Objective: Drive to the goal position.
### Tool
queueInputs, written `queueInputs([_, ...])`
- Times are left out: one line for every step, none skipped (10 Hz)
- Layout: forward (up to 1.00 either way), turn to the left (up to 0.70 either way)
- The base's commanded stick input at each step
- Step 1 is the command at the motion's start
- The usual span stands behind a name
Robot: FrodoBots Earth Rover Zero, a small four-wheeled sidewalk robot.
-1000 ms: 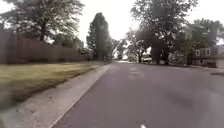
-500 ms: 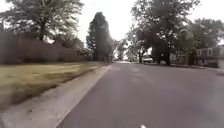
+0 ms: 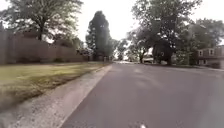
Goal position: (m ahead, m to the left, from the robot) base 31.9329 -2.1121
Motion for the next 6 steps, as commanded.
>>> queueInputs([1.0, -0.34])
queueInputs([1.0, -0.27])
queueInputs([1.0, -0.19])
queueInputs([1.0, 0.0])
queueInputs([1.0, 0.0])
queueInputs([1.0, 0.0])
